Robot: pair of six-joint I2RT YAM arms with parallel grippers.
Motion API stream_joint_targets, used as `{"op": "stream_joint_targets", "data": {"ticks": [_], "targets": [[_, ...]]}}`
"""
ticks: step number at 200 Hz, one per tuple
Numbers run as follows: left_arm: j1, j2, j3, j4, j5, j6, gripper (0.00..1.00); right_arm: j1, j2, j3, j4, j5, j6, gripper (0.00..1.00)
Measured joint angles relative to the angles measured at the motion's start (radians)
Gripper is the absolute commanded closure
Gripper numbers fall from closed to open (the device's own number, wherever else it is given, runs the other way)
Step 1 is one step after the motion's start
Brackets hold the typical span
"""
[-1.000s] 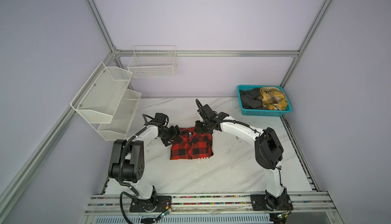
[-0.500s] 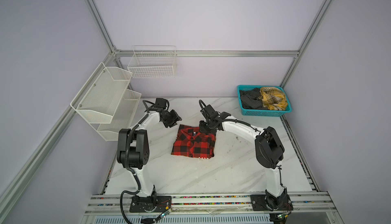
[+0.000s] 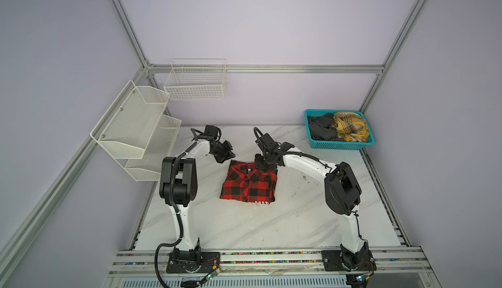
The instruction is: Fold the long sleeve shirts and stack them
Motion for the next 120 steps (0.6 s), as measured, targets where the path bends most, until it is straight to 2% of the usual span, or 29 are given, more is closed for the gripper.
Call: {"op": "stream_joint_targets", "data": {"ticks": [67, 120], "targets": [[0.000, 0.069, -0.076, 0.001, -0.009, 0.058, 1.00, 0.000, -0.001, -0.020, 0.000, 0.027, 0.013, 1.00], [0.001, 0.041, -0.137, 0.038, 0.000, 0.105, 1.00, -0.012, -0.027, -0.028, 0.000, 0.091, 0.086, 1.00]]}}
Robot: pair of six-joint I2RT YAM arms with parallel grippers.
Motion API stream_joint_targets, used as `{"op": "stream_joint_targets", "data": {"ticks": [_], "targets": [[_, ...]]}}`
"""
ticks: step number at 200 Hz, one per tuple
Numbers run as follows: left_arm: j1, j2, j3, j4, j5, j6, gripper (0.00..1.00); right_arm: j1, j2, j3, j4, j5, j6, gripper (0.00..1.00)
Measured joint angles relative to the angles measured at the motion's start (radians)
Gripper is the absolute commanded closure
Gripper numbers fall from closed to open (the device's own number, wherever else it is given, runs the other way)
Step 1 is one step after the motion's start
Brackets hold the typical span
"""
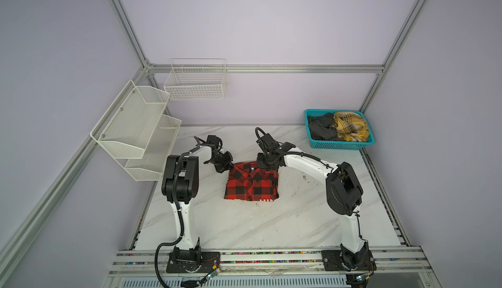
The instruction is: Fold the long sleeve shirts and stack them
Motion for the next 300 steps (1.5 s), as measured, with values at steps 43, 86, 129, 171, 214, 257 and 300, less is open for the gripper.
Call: {"op": "stream_joint_targets", "data": {"ticks": [43, 86, 129, 171, 214, 257, 300], "targets": [[0.000, -0.021, -0.037, 0.016, 0.000, 0.011, 1.00, -0.056, -0.018, -0.019, -0.003, 0.037, 0.066, 1.00], [0.000, -0.029, -0.045, 0.025, -0.001, 0.020, 0.85, -0.069, 0.084, 0.055, -0.006, 0.035, 0.077, 1.00], [-0.003, -0.124, -0.045, -0.060, -0.070, 0.011, 0.62, -0.068, 0.180, 0.140, -0.031, 0.023, 0.052, 0.63], [-0.042, -0.348, -0.042, -0.154, -0.133, -0.014, 0.68, -0.069, 0.172, 0.225, -0.063, 0.019, 0.002, 0.49], [-0.230, -0.460, -0.114, -0.161, -0.087, -0.060, 0.77, -0.069, 0.017, 0.127, -0.087, -0.004, -0.039, 0.47], [-0.234, -0.396, -0.167, -0.167, -0.083, -0.085, 0.83, -0.069, -0.117, -0.048, -0.073, -0.077, -0.072, 0.65], [-0.210, -0.270, -0.166, -0.157, -0.147, -0.089, 0.87, -0.070, -0.028, -0.111, -0.037, -0.106, -0.116, 0.80]]}}
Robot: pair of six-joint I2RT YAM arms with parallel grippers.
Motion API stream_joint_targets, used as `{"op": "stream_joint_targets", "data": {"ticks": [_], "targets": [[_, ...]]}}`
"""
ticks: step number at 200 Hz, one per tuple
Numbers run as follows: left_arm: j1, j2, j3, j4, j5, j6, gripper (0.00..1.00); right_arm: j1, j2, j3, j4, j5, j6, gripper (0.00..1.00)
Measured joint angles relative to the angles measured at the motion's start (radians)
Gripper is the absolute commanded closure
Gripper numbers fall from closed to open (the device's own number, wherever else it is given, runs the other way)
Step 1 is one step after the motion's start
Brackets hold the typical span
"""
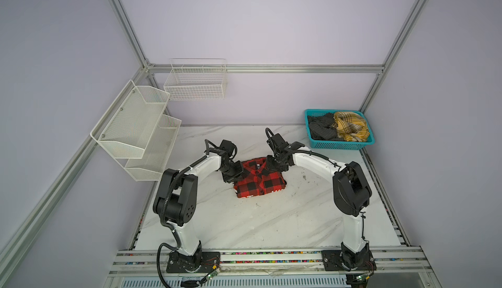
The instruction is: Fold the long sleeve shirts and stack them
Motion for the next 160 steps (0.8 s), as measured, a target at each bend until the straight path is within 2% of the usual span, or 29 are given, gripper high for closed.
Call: {"op": "stream_joint_targets", "data": {"ticks": [38, 68, 111, 127, 160], "targets": [[0.009, 0.053, -0.031, 0.039, -0.007, 0.001, 0.92, -0.003, 0.072, -0.032, 0.053, -0.015, -0.010, 0.80], [0.043, 0.034, -0.101, 0.059, -0.014, 0.003, 0.92, -0.003, 0.071, -0.034, 0.068, -0.028, -0.008, 0.74], [0.081, 0.036, -0.102, 0.057, 0.005, 0.012, 0.91, -0.003, 0.068, 0.023, 0.031, -0.028, -0.003, 0.63], [0.082, 0.035, -0.094, 0.045, 0.002, 0.014, 0.89, -0.003, 0.056, 0.062, 0.020, -0.027, -0.004, 0.63], [0.086, 0.023, 0.004, -0.042, -0.053, 0.028, 0.86, -0.010, 0.028, 0.116, 0.012, -0.018, -0.008, 0.75]]}}
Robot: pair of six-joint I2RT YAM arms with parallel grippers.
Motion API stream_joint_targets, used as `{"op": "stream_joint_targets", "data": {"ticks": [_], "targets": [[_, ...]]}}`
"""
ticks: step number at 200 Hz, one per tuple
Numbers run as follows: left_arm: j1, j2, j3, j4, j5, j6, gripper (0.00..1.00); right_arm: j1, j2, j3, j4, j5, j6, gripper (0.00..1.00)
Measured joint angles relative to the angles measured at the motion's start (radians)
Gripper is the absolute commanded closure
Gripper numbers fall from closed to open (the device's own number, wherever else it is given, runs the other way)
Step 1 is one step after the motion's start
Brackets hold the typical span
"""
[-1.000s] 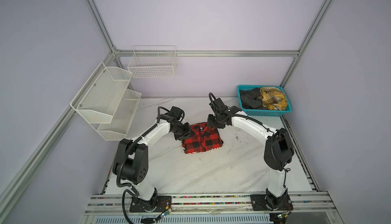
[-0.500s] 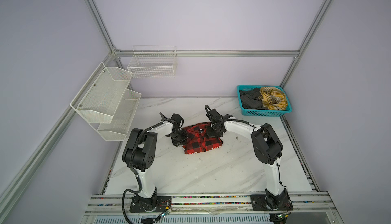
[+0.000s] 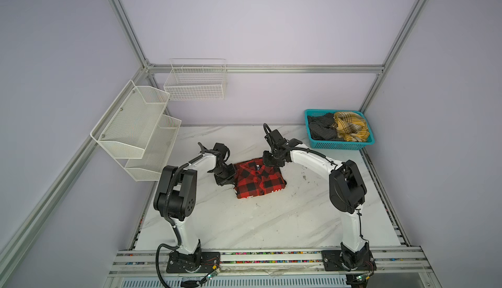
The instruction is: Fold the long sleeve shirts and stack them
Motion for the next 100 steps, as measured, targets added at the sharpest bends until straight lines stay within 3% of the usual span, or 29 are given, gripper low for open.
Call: {"op": "stream_joint_targets", "data": {"ticks": [60, 100], "targets": [[-0.073, -0.036, 0.184, -0.035, 0.000, -0.002, 0.79, -0.035, 0.075, 0.023, -0.002, 0.008, -0.027, 0.80], [-0.079, 0.098, 0.184, 0.009, 0.033, -0.026, 0.80, -0.035, 0.134, 0.023, 0.001, 0.006, -0.045, 0.80]]}}
